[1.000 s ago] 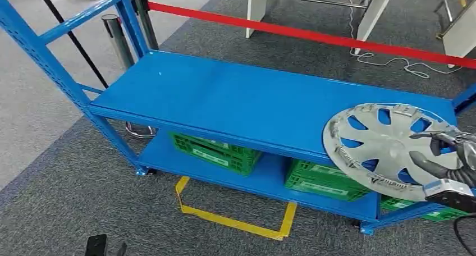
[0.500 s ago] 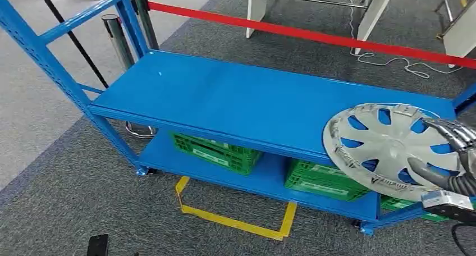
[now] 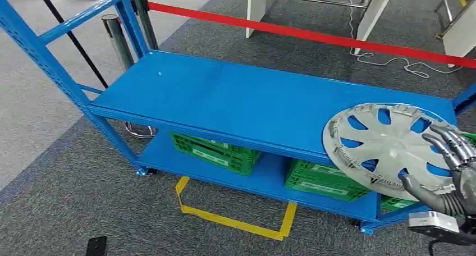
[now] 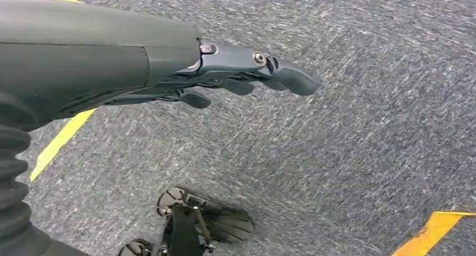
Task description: Take the parts from the cabinet and place them on the table.
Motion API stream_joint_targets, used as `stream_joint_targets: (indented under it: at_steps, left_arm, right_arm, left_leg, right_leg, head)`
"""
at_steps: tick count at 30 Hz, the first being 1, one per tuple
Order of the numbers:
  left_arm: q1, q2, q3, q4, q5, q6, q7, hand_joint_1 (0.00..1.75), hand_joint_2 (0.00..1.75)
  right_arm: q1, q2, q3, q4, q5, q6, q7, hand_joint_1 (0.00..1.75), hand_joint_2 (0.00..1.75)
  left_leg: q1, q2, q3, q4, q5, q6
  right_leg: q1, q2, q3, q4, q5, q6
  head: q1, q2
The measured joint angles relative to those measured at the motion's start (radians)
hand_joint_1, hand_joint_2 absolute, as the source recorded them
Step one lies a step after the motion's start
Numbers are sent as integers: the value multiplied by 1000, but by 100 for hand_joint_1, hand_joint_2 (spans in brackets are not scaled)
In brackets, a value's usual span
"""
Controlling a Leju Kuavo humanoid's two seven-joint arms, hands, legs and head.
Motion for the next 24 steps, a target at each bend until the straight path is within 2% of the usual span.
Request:
stream_joint_targets:
  at_steps: [4, 6, 7, 11, 13, 14, 17, 18, 21, 24]
  left_arm:
    - [2, 0, 3, 0, 0, 0, 0, 0, 175]
    - [3, 0, 6, 0, 0, 1, 0, 0, 175]
    - [2, 0, 8, 0, 0, 1, 0, 0, 175]
    - [3, 0, 10, 0, 0, 1, 0, 0, 175]
    - [3, 0, 11, 0, 0, 1, 0, 0, 175]
    - [3, 0, 12, 0, 0, 1, 0, 0, 175]
    - [3, 0, 16, 0, -2, 1, 5, 0, 175]
    - [3, 0, 17, 0, -3, -1, 5, 0, 175]
    - [3, 2, 18, 0, -11, -11, 8, 0, 175]
    - [3, 6, 18, 0, -15, -17, 11, 0, 175]
  right_arm:
    - [57, 74, 11, -27, 52, -75, 21, 0, 0]
    - [73, 95, 16, -33, 64, -89, 25, 0, 0]
    - [80, 104, 18, -36, 66, -91, 29, 0, 175]
    - [100, 139, 23, -38, 79, -112, 59, 0, 175]
    - [116, 154, 26, -36, 132, -138, 103, 0, 175]
    - [125, 156, 27, -34, 159, -146, 130, 0, 0]
    - [141, 157, 26, -11, 162, -133, 159, 0, 0]
    - [145, 157, 24, 2, 143, -105, 158, 0, 175]
    - [163, 154, 24, 42, 108, -30, 150, 0, 175]
    - [164, 146, 23, 96, 125, -14, 166, 0, 175]
  left_leg:
    - [0, 0, 0, 0, 0, 0]
    - [0, 0, 0, 0, 0, 0]
    - [0, 0, 0, 0, 0, 0]
    - [0, 0, 0, -1, -1, 0]
    - [0, 0, 0, -1, -1, 0]
    - [0, 0, 0, -1, -1, 0]
    - [0, 0, 0, -1, -1, 0]
    - [0, 0, 0, -1, -1, 0]
    - [0, 0, 0, -1, -2, 0]
    - [0, 0, 0, -1, -2, 0]
  right_leg:
    - [0, 0, 0, 0, -1, -1]
    - [0, 1, 0, 0, -1, -1]
    - [0, 1, -1, 0, -1, -1]
    - [0, 0, -7, 0, -2, -1]
    - [0, 0, -6, 0, -2, -1]
    - [0, 0, -6, 0, -2, -1]
    - [0, 0, -7, 0, -2, -1]
    - [0, 0, -7, 0, -2, -1]
    - [0, 0, -6, 0, -2, -1]
    - [0, 1, -6, 0, -2, -1]
  head:
    - [0, 0]
    - [-1, 0]
    - [-1, 0]
    - [-1, 0]
    - [-1, 0]
    - [0, 0]
    - [-1, 0]
    - [-1, 0]
    - [-2, 0]
    - [-1, 0]
